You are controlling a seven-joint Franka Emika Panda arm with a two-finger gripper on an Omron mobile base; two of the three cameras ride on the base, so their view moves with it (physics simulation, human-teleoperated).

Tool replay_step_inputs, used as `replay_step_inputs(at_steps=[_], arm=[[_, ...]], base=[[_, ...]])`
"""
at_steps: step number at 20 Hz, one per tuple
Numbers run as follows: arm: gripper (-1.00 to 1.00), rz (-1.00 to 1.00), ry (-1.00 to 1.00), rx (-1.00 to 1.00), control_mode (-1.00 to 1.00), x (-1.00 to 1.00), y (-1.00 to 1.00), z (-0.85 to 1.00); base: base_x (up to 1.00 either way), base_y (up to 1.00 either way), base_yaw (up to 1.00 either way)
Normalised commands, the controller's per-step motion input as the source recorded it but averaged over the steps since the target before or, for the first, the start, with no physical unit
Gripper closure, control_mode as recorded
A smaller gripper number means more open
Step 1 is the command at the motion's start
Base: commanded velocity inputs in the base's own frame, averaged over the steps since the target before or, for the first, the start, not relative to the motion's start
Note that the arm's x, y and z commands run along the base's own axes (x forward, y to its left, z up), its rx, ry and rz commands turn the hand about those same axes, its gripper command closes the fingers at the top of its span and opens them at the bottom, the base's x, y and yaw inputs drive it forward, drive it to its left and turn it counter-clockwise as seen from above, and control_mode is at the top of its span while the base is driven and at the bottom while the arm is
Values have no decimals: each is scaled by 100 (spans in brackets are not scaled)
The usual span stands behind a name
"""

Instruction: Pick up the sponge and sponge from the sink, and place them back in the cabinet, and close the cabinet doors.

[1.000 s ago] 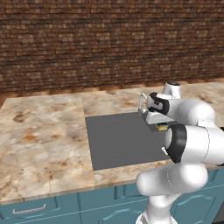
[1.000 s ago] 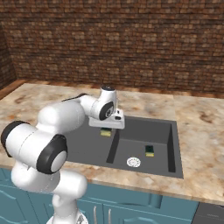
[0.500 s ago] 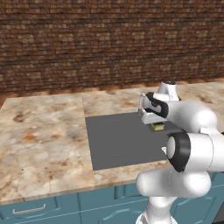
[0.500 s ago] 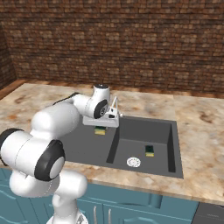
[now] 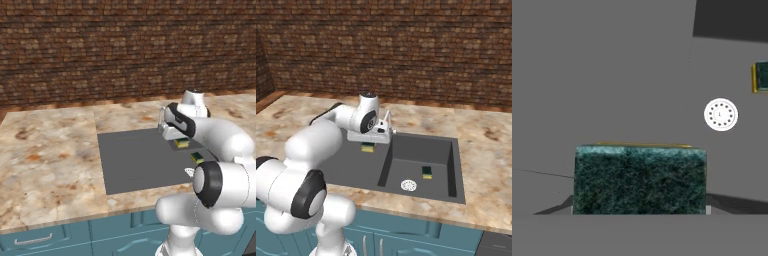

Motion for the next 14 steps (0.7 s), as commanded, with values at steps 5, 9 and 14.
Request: replay_step_inputs(at_steps=[5, 9, 14], arm=[[100, 0, 0, 0, -100, -19, 0, 20], [100, 0, 0, 0, -100, -21, 0, 11], [100, 0, 0, 0, -100, -16, 0, 4]], base=[[0, 0, 0], [0, 0, 0], [0, 0, 0]])
